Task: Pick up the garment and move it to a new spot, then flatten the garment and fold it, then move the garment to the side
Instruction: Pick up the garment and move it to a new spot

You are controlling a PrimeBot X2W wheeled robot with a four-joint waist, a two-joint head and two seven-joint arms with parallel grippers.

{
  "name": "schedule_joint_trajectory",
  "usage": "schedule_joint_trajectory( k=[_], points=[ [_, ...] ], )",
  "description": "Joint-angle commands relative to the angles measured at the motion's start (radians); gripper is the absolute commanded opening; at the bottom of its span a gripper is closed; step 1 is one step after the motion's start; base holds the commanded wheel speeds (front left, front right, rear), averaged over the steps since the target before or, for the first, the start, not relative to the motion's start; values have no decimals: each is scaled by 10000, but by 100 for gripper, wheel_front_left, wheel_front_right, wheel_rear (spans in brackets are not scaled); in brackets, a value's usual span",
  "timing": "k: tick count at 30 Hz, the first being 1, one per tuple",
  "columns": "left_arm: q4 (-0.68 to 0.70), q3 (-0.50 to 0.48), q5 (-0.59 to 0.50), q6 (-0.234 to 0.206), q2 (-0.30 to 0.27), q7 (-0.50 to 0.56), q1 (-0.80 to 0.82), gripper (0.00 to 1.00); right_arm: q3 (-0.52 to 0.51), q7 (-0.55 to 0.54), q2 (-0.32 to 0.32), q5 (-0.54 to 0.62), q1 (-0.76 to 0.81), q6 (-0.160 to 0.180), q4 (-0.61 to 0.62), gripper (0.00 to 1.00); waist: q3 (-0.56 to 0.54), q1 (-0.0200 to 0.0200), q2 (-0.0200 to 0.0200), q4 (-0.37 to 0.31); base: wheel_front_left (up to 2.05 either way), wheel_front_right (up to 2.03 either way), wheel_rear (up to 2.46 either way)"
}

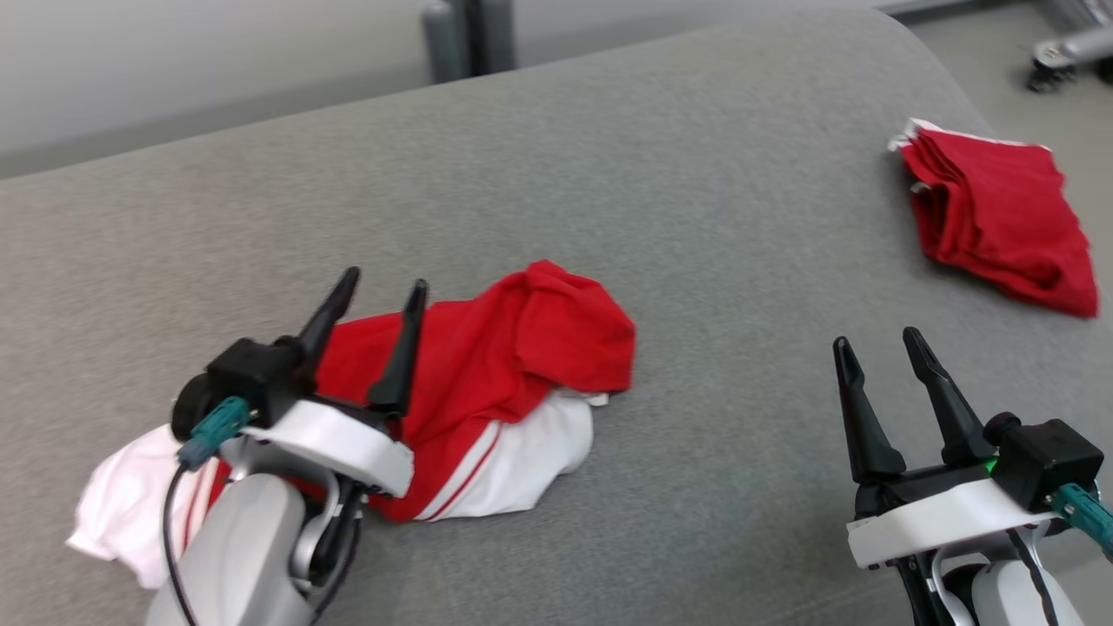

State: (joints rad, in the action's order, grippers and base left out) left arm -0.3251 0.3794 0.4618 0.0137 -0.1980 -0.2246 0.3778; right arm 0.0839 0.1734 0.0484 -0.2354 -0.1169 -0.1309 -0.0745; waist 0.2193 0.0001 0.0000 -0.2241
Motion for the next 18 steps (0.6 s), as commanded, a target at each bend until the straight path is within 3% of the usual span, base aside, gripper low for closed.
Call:
schedule_joint_trajectory(
  k=[1, 7, 18],
  points=[
    [48, -177, 27, -132, -163, -83, -181, 100, -28, -65, 48, 53, 74, 3, 27, 100, -405, -1, 0, 623, 0, 0, 0],
    [325, -1136, 254, -517, -590, -318, -921, 100, -75, -258, 49, 188, 253, 3, 59, 100, -879, -1, 0, 1351, 0, 0, 0],
    [1305, -2432, 175, -635, -990, -378, -2671, 100, -85, -598, 60, 369, 691, 3, 61, 100, -1722, -1, 0, 2088, 0, 0, 0]
  ],
)
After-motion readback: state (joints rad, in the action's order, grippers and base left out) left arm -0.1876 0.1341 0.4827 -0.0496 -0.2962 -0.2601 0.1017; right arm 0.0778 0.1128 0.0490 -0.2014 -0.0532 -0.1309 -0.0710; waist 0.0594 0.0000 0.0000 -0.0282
